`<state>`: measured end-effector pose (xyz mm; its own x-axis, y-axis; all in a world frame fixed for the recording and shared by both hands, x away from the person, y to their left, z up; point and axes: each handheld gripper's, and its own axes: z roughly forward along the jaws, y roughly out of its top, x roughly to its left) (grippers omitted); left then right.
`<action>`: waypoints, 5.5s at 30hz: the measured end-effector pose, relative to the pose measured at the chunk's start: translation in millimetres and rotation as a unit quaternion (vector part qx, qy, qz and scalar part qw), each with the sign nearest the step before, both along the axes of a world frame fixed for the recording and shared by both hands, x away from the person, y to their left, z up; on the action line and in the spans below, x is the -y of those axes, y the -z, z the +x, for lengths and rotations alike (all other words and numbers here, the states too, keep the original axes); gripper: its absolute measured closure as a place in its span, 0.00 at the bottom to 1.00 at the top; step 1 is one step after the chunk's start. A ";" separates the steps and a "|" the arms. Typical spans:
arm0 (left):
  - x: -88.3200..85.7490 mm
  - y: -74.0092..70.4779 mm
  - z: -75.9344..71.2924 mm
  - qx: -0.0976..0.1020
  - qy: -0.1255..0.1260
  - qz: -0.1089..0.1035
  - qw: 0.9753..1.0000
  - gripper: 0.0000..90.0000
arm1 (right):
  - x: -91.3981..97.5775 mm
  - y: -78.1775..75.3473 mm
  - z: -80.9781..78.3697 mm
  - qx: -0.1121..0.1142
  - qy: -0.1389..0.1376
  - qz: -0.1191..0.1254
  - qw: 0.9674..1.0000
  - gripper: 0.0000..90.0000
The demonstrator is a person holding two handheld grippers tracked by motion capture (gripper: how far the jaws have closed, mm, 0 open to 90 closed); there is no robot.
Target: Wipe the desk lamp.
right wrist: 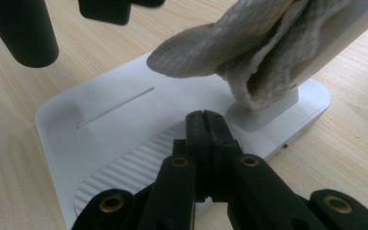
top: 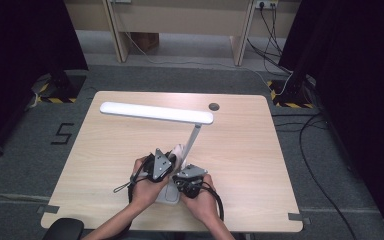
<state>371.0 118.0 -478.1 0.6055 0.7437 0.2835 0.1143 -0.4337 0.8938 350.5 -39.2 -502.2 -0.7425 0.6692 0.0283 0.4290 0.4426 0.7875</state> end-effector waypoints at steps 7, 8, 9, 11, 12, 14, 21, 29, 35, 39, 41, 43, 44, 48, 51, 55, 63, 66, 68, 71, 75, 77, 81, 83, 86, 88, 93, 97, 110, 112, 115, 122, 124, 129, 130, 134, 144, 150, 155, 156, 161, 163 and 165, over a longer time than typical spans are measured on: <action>-1.5 6.7 0.8 -0.008 -0.002 0.008 1.000 0.85 | 0.0 -0.1 0.0 0.001 -0.001 -0.001 1.000 1.00; -1.7 7.6 1.0 -0.008 -0.003 0.010 1.000 0.85 | 0.0 -0.1 0.0 0.001 -0.001 -0.001 1.000 1.00; -1.8 8.2 1.1 -0.009 -0.003 0.011 1.000 0.86 | 0.0 -0.1 0.0 0.000 -0.001 -0.001 1.000 1.00; -2.5 8.9 1.3 -0.012 -0.002 0.016 1.000 0.85 | 0.0 0.0 0.0 0.001 -0.001 -0.001 1.000 1.00; -2.7 9.4 1.5 -0.013 -0.001 0.016 1.000 0.86 | -0.1 0.0 -0.1 0.000 0.000 -0.001 1.000 1.00; -2.6 10.6 1.6 -0.014 -0.002 0.016 1.000 0.86 | -0.1 -0.1 0.0 0.000 0.000 -0.001 1.000 1.00; -3.3 13.2 2.9 -0.018 -0.003 0.024 1.000 0.86 | -0.2 -0.2 -0.1 0.001 -0.001 -0.001 1.000 1.00; -4.3 16.0 4.3 -0.026 -0.001 0.032 0.999 0.86 | -0.2 -0.3 0.0 0.000 -0.001 -0.001 1.000 1.00; -4.0 17.8 4.3 -0.032 0.002 0.038 0.999 0.86 | -0.2 -0.4 0.0 0.000 -0.002 -0.001 1.000 1.00; -4.6 19.1 5.4 -0.036 0.003 0.043 0.998 0.86 | -0.4 -0.6 -0.1 0.000 -0.002 -0.003 1.000 1.00; -5.2 19.8 5.9 -0.038 0.003 0.044 0.998 0.86 | -0.5 -0.4 0.0 0.002 -0.002 -0.003 1.000 1.00; -5.4 20.7 6.2 -0.040 0.003 0.045 0.998 0.86 | -0.7 -0.6 -0.4 0.002 -0.002 -0.005 1.000 1.00; -5.5 21.0 6.4 -0.042 0.003 0.045 0.998 0.86 | -1.0 -0.5 -0.6 0.002 -0.001 -0.004 1.000 1.00; -7.3 21.0 7.3 -0.045 0.005 0.050 0.998 0.86 | -1.1 -0.7 -0.4 0.002 -0.002 -0.005 1.000 1.00; -10.5 21.0 8.1 -0.049 0.005 0.051 0.997 0.86 | -1.6 -1.5 -0.3 -0.005 -0.002 -0.002 1.000 0.94; -15.2 19.5 8.1 -0.050 0.003 0.054 0.997 0.87 | -4.1 -4.2 -1.7 -0.014 -0.005 -0.010 1.000 0.83; -32.6 10.0 -1.9 -0.045 -0.001 0.043 0.998 0.87 | -2.3 -20.2 -14.5 -0.009 0.018 0.008 1.000 0.61; -36.1 5.2 -8.4 -0.044 0.000 0.036 0.998 0.87 | -1.9 -26.3 -18.8 0.002 0.028 0.010 1.000 0.56; -37.8 2.8 -13.7 -0.041 0.000 0.035 0.999 0.87 | -3.7 -29.1 -21.6 0.008 0.032 0.014 0.999 0.55; -40.6 -0.1 -20.6 -0.039 0.002 0.039 0.998 0.87 | -7.2 -29.8 -24.0 0.021 0.036 0.019 0.999 0.51; -41.7 -4.7 -27.9 -0.034 0.007 0.040 0.999 0.87 | -10.8 -28.7 -26.7 0.036 0.045 0.008 0.998 0.43; -41.5 -5.9 -29.2 -0.031 0.007 0.041 0.999 0.87 | -11.4 -29.4 -27.9 0.038 0.046 0.004 0.998 0.41; -39.9 -12.8 -36.2 -0.023 0.015 0.040 0.999 0.87 | -12.0 -30.9 -29.7 0.060 0.050 -0.006 0.997 0.38; -38.8 -13.8 -37.9 -0.022 0.019 0.040 0.999 0.87 | -11.7 -30.0 -29.1 0.065 0.052 -0.001 0.996 0.40; -38.8 -14.4 -38.9 -0.027 0.022 0.036 0.999 0.87 | -10.9 -29.6 -27.8 0.070 0.044 0.010 0.997 0.49; -38.2 -16.6 -41.0 -0.024 0.026 0.035 0.999 0.87 | -8.6 -29.9 -27.2 0.075 0.039 0.013 0.996 0.61; -39.9 -15.6 -42.7 -0.023 0.027 0.032 0.999 0.86 | 4.4 -36.8 -29.7 0.090 0.035 0.028 0.995 0.93; -32.3 -12.7 -49.1 -0.021 0.051 0.024 0.998 0.85 | 18.4 -46.5 -31.5 0.099 0.050 0.031 0.993 0.96; -37.6 -14.6 -59.8 -0.053 0.073 -0.007 0.996 0.60 | 73.5 -67.0 -29.0 0.132 0.131 0.031 0.982 0.96; -41.9 -11.1 -58.2 -0.061 0.067 -0.006 0.996 0.63 | 79.0 -74.5 -26.0 0.148 0.141 0.034 0.978 0.96; -59.4 5.9 -48.8 -0.099 0.039 0.017 0.994 0.67 | 81.3 -89.8 -23.5 0.172 0.149 0.040 0.973 0.96; -66.9 24.6 -42.2 -0.126 0.027 0.026 0.991 0.72 | 75.0 -132.9 -19.4 0.238 0.163 0.073 0.955 0.96; -67.2 27.2 -41.1 -0.126 0.026 0.024 0.991 0.72 | 72.7 -145.0 -19.3 0.259 0.168 0.086 0.947 0.95; -68.7 29.9 -39.9 -0.128 0.026 0.024 0.991 0.72 | 67.1 -165.6 -18.0 0.284 0.176 0.100 0.937 0.95; -68.9 30.3 -39.9 -0.130 0.027 0.025 0.991 0.72 | 65.4 -167.5 -17.5 0.285 0.174 0.102 0.937 0.94; -68.7 33.1 -39.4 -0.133 0.028 0.026 0.990 0.71 | 61.1 -170.1 -15.0 0.288 0.174 0.100 0.936 0.94; -70.3 33.1 -38.4 -0.138 0.029 0.025 0.990 0.72 | 55.2 -171.2 -10.8 0.278 0.178 0.086 0.940 0.94; -70.2 34.5 -38.5 -0.136 0.026 0.014 0.990 0.72 | 54.6 -170.4 -11.4 0.274 0.177 0.094 0.940 0.95; -71.1 34.6 -38.4 -0.139 0.027 0.011 0.990 0.72 | 54.4 -168.9 -11.6 0.273 0.177 0.093 0.941 0.96; -71.1 34.7 -38.4 -0.139 0.027 0.011 0.990 0.72 | 54.5 -169.1 -11.6 0.273 0.177 0.092 0.941 0.95; -70.7 35.2 -38.7 -0.136 0.025 0.010 0.990 0.72 | 55.5 -173.3 -12.1 0.273 0.178 0.098 0.940 0.95; -70.6 35.2 -38.7 -0.136 0.026 0.010 0.990 0.73 | 54.6 -173.4 -12.6 0.273 0.179 0.097 0.940 0.95; -70.6 35.3 -38.7 -0.136 0.025 0.010 0.990 0.73 | 53.8 -172.8 -12.5 0.273 0.180 0.093 0.940 0.95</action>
